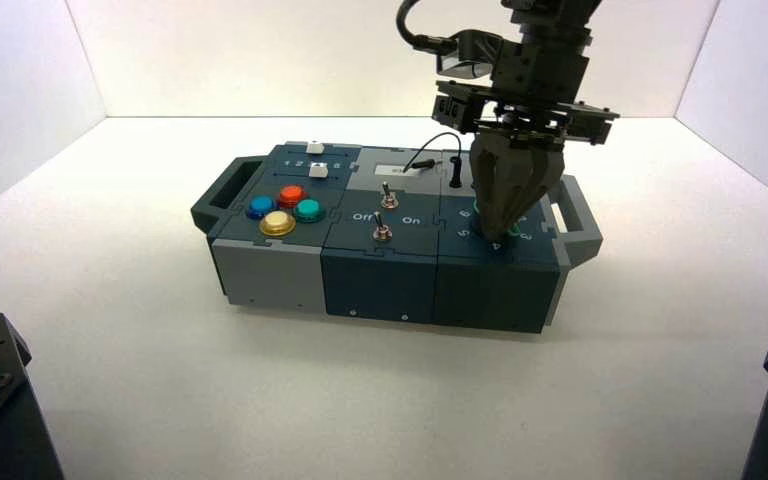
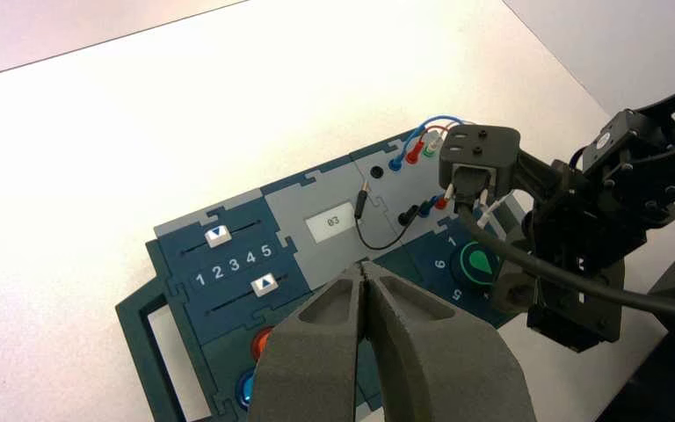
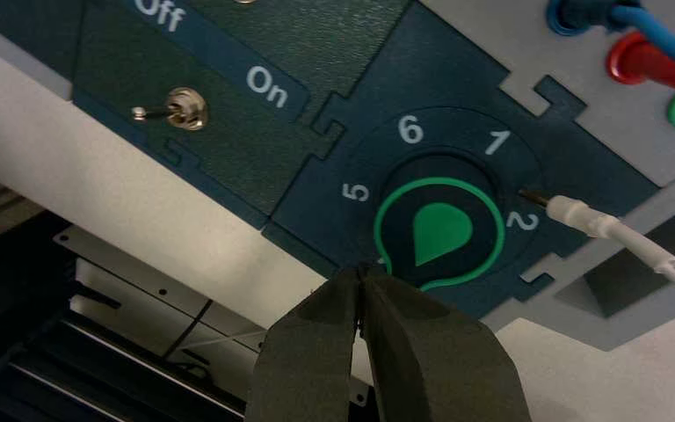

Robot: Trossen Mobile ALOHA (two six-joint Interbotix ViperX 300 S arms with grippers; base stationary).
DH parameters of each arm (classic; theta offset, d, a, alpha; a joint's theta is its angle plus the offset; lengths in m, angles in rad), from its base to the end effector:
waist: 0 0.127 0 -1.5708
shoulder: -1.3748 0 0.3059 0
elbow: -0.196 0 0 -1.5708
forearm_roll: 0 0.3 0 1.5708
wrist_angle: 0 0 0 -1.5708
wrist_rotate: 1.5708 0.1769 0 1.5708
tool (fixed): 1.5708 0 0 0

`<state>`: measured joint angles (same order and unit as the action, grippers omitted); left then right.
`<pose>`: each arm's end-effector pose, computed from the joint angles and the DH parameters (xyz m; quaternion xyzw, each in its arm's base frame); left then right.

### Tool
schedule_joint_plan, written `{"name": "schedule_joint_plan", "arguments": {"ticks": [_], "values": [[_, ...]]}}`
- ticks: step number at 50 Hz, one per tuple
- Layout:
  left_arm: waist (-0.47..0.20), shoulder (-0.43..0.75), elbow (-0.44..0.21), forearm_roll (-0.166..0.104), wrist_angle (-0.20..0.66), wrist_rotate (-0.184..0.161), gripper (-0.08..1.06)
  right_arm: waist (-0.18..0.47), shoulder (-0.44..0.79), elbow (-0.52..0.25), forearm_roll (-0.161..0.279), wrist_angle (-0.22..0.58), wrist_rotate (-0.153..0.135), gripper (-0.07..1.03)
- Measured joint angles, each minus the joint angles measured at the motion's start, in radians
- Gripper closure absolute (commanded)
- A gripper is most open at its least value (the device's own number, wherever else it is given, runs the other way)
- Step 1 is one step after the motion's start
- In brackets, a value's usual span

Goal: Turn the knob to position 3.

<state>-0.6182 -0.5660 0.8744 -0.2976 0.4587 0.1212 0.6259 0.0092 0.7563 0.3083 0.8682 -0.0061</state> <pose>0.2341 -0.1947 0.2016 0.0245 0.3792 -0.3131 0.8704 0.1964 0.1925 0.0467 -0.0778 0.7319 0.2180 0.6409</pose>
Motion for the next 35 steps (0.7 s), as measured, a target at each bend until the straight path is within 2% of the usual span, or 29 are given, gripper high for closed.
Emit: {"name": "schedule_joint_plan", "arguments": {"ticks": [35], "values": [[0.000,0.000,0.000,0.002,0.000,0.000,1.01,-0.029,0.000,0.002,-0.015,0.009,-0.002,0.98]]}}
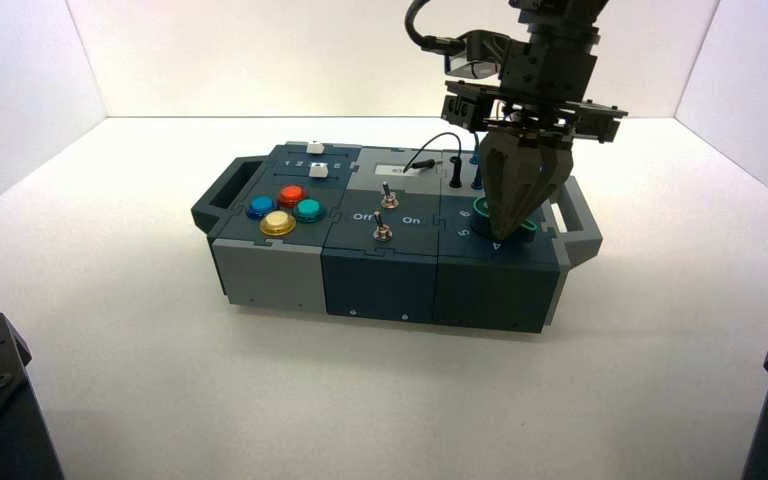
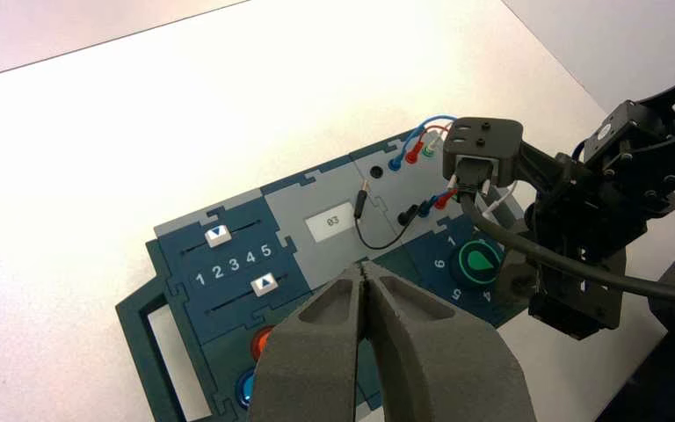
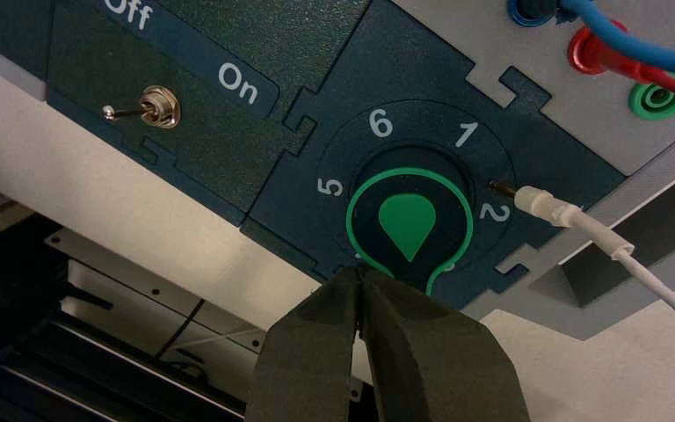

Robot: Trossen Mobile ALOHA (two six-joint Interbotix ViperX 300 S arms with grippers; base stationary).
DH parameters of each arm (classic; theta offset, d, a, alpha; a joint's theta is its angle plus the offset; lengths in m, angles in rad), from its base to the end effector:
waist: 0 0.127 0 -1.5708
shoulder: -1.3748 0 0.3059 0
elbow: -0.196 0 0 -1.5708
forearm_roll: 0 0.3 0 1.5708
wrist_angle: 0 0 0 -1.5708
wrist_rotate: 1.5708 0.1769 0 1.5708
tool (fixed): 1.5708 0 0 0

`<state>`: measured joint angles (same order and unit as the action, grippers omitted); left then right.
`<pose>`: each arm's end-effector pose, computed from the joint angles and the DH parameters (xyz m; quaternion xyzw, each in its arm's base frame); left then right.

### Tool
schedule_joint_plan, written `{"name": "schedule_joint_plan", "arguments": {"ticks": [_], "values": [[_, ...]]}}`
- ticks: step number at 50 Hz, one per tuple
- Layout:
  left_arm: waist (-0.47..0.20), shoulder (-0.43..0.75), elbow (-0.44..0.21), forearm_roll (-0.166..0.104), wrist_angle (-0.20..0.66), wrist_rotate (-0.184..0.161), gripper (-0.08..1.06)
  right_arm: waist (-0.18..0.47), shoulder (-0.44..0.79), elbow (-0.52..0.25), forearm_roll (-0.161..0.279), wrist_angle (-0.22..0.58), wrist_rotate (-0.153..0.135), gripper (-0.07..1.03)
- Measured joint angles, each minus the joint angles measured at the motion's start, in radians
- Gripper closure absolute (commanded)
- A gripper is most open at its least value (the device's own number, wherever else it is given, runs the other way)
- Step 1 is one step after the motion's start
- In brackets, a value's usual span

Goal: Turn the knob to position 3.

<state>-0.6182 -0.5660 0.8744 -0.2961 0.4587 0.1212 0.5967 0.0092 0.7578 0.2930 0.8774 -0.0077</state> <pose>0.2342 -0.1946 0.2016 0.0252 0.3791 -0.3131 0.8704 0.2007 0.1839 0.0460 -0.0762 0.7348 0.2084 0.6409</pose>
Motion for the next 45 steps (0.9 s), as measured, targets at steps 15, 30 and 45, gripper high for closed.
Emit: {"name": "schedule_joint_plan", "arguments": {"ticks": [15,30,45], "values": [[0.000,0.000,0.000,0.000,-0.002,0.000,1.01,-0.008,0.000,0.000,-0.008,0.003,0.000,0.98],[0.000,0.002,-0.002,-0.002,-0.002,0.000,1.01,-0.025,0.002,0.000,-0.021,0.009,-0.003,0.98],[0.000,0.006,-0.006,0.000,-0.002,0.000,1.01,-0.023,-0.003,-0.002,-0.020,0.026,-0.005,0.98]]}}
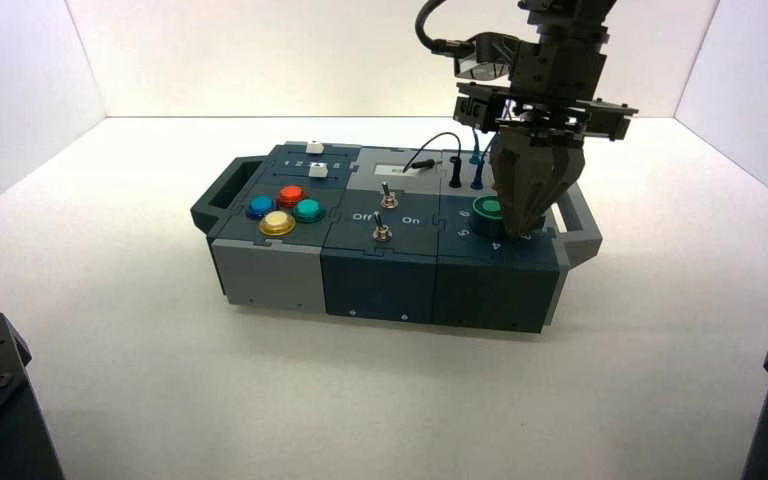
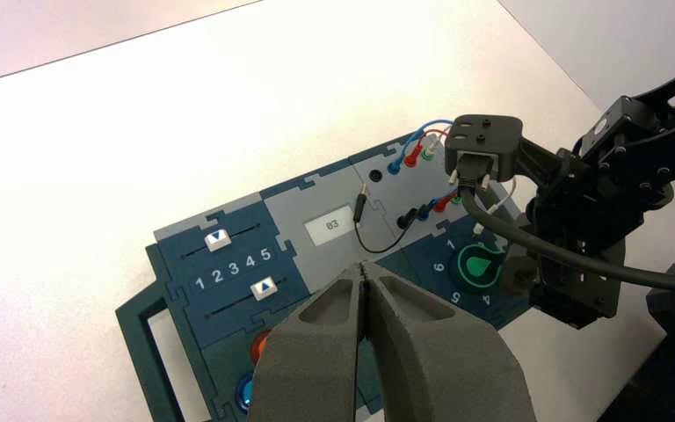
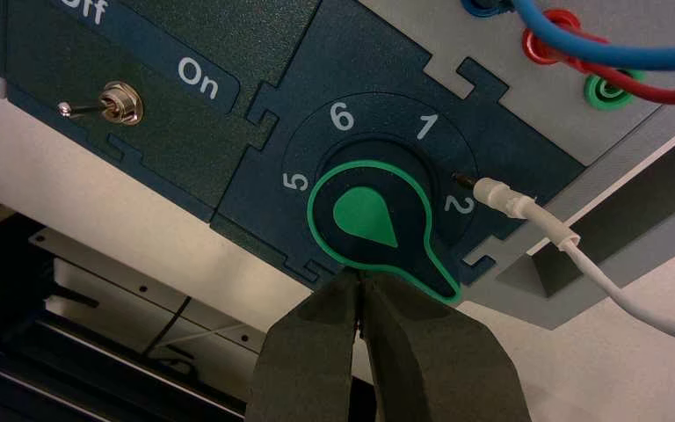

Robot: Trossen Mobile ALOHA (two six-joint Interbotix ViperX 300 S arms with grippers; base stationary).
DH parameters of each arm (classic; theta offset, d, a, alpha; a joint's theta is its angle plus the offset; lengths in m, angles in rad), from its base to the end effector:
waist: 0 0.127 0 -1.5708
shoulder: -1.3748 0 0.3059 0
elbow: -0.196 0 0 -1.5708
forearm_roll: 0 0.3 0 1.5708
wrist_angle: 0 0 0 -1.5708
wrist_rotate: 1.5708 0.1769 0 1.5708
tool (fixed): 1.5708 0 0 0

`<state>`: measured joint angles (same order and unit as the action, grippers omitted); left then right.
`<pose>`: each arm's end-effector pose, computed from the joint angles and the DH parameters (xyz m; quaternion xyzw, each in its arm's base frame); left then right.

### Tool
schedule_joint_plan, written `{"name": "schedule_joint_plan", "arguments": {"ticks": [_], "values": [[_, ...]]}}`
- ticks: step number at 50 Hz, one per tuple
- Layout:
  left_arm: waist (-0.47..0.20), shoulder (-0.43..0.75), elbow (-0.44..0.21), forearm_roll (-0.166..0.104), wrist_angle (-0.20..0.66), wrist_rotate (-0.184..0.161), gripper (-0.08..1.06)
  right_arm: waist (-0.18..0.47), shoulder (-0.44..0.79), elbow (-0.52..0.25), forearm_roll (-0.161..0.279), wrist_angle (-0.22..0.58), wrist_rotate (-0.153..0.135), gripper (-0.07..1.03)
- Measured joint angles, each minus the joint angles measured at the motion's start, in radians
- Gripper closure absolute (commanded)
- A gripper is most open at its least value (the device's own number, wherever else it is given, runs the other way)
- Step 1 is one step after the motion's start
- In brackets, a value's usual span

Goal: Turn the knob to position 3.

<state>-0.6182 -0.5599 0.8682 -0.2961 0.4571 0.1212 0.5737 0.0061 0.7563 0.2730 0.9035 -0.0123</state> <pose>0.2358 -0.1957 0.2025 0.0250 0.3783 -0.3130 0.8708 0.2023 0.1754 0.0471 -0.0811 0.7403 0.2023 0.6360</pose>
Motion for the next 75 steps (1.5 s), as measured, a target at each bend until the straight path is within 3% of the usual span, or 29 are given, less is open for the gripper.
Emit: {"name": "schedule_joint_plan", "arguments": {"ticks": [11,21,49,75], "values": [[0.000,0.012,-0.002,0.000,0.000,0.002,1.01,0.008,-0.080,-0.029,0.014,0.026,-0.002,0.98],[0.002,0.012,-0.006,-0.002,0.000,0.002,1.01,-0.008,-0.109,-0.058,-0.002,0.046,0.000,0.98],[0.000,0.003,-0.006,0.000,0.000,0.000,1.01,-0.067,-0.028,-0.058,-0.071,0.031,0.003,0.98],[0.000,0.003,-0.012,0.000,0.000,0.006,1.01,-0.084,0.014,-0.058,-0.081,0.021,0.002,0.98]]}}
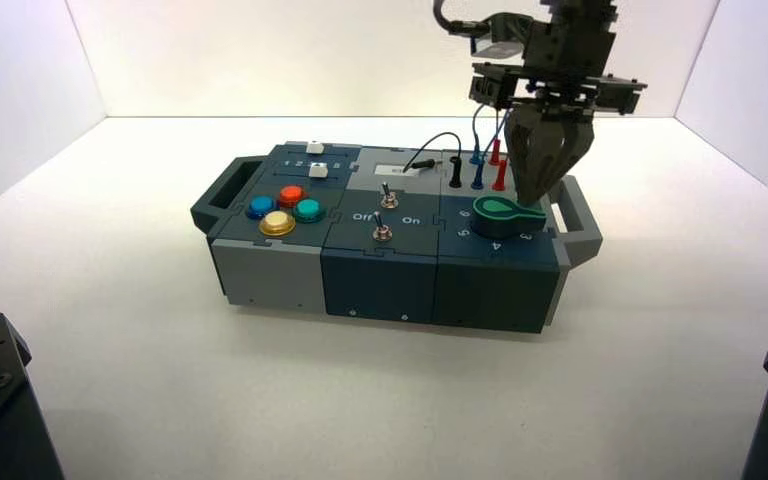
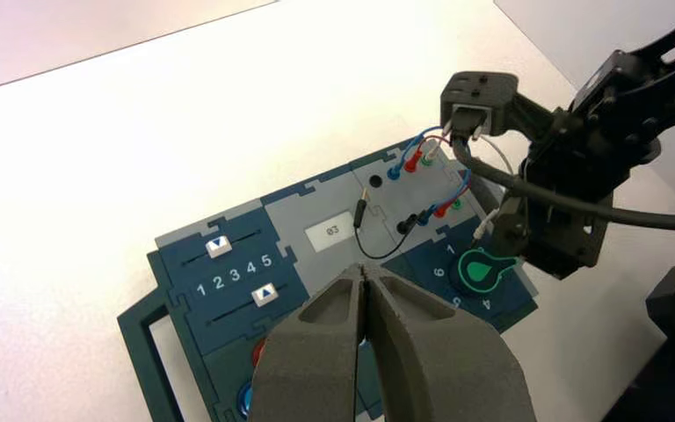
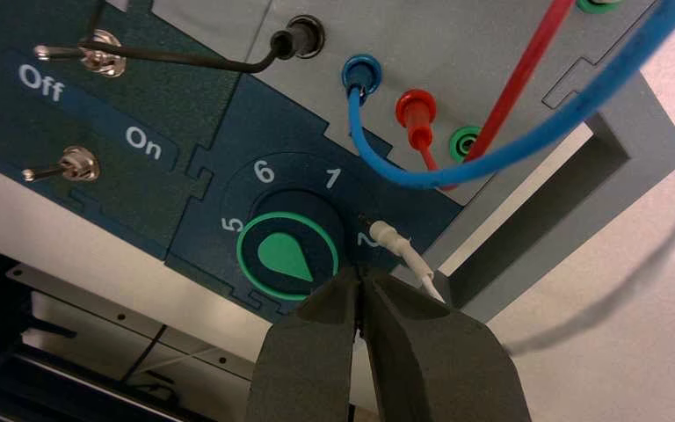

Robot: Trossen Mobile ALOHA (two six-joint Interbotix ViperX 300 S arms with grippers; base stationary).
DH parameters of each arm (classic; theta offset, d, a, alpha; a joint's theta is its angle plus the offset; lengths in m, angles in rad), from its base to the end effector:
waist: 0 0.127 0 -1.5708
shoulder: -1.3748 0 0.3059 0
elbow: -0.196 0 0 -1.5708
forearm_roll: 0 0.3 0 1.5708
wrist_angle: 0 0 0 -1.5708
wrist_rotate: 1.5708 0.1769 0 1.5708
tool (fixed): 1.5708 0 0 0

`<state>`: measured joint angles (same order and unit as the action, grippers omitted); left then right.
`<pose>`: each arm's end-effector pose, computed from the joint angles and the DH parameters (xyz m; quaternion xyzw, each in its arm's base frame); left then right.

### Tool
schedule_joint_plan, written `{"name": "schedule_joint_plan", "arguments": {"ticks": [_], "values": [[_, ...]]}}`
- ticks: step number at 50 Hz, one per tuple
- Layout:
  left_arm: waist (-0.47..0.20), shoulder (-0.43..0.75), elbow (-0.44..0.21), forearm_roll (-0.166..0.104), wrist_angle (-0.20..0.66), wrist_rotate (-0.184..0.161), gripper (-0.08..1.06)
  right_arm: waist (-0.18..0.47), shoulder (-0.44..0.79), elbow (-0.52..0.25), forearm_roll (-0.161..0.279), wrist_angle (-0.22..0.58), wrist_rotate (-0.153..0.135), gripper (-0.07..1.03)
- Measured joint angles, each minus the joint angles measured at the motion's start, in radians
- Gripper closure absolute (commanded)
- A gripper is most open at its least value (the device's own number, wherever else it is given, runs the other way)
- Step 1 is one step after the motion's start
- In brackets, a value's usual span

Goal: Turn the knob to position 3.

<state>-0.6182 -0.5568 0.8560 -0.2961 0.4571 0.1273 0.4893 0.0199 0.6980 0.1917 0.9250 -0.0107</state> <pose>0.2381 -0.1973 0.2066 0.0265 0.3733 -0.3151 0.8722 0.2349 0.1556 0.0540 -0.0877 0.7292 0.1777 0.6550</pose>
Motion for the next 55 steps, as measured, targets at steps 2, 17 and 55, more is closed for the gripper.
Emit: {"name": "schedule_joint_plan", "arguments": {"ticks": [2,17,55], "values": [[0.000,0.000,0.000,0.000,0.000,0.000,1.01,0.000,0.000,0.000,0.000,0.000,0.002,0.98],[0.000,0.000,0.000,0.000,0.002,0.005,1.01,-0.002,0.003,0.000,0.000,0.005,-0.002,0.98],[0.000,0.000,0.000,-0.002,0.003,0.005,1.01,-0.021,0.009,-0.014,-0.028,0.002,0.002,0.98]]}}
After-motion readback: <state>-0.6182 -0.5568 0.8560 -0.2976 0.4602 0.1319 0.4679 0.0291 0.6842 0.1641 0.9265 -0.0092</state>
